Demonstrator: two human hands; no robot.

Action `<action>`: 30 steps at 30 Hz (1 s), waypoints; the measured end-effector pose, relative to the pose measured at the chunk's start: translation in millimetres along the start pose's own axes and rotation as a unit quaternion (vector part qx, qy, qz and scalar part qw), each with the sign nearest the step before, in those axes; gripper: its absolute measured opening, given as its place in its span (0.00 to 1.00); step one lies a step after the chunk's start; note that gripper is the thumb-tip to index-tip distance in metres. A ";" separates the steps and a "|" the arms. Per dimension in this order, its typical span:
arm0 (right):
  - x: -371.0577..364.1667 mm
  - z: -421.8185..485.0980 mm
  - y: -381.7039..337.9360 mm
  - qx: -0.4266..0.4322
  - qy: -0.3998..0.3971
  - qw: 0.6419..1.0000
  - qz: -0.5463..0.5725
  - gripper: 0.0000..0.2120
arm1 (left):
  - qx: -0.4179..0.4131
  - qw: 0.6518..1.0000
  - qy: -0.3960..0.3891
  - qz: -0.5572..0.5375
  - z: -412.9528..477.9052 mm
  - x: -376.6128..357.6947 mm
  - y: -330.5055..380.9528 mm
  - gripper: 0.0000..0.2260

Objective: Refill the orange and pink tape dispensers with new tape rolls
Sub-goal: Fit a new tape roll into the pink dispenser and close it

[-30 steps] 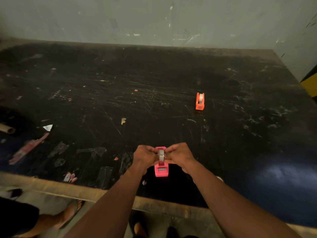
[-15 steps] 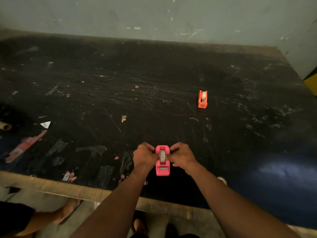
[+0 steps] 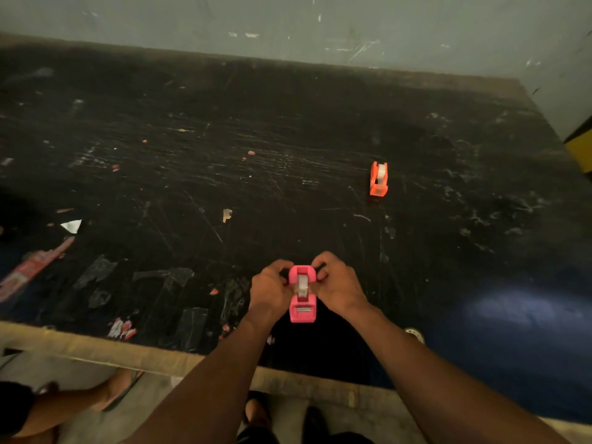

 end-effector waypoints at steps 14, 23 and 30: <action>-8.5 -9.6 -32.5 0.201 -0.088 0.960 -0.174 0.12 | 0.026 0.999 0.008 -0.032 -5.5 2.7 -5.9 0.14; -2.1 -17.3 -43.7 0.253 -0.055 0.944 -0.205 0.07 | 0.041 0.999 0.006 -0.028 -2.6 -1.6 -7.6 0.16; -4.3 -33.2 -50.2 0.284 -0.058 0.933 -0.216 0.07 | 0.049 0.998 0.019 -0.021 -5.0 -1.2 -6.0 0.15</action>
Point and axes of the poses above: each hand's wrist, its own z-axis towards the middle knuckle, its own x-axis out of the back of the hand, y = z × x, the point moved 7 cm from there along z, towards the middle knuckle, and after that the axes turned 13 degrees about x, right-handed, at the moved point
